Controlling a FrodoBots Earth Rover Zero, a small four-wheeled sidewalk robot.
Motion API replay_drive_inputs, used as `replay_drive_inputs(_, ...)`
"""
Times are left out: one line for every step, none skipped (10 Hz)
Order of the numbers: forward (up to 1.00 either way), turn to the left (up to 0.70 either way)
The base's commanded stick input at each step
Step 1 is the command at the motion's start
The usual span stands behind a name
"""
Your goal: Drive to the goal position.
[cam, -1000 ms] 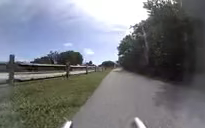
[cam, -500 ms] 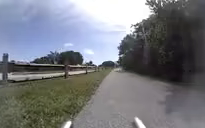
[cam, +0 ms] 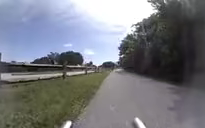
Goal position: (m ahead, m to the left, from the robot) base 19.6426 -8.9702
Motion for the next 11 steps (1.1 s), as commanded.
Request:
replay_drive_inputs(0.50, 0.00)
replay_drive_inputs(0.50, 0.00)
replay_drive_inputs(0.50, 0.00)
replay_drive_inputs(0.50, 0.00)
replay_drive_inputs(0.50, 0.00)
replay_drive_inputs(0.50, 0.00)
replay_drive_inputs(0.50, 0.00)
replay_drive_inputs(0.50, 0.00)
replay_drive_inputs(0.50, -0.08)
replay_drive_inputs(0.50, -0.27)
replay_drive_inputs(0.50, -0.46)
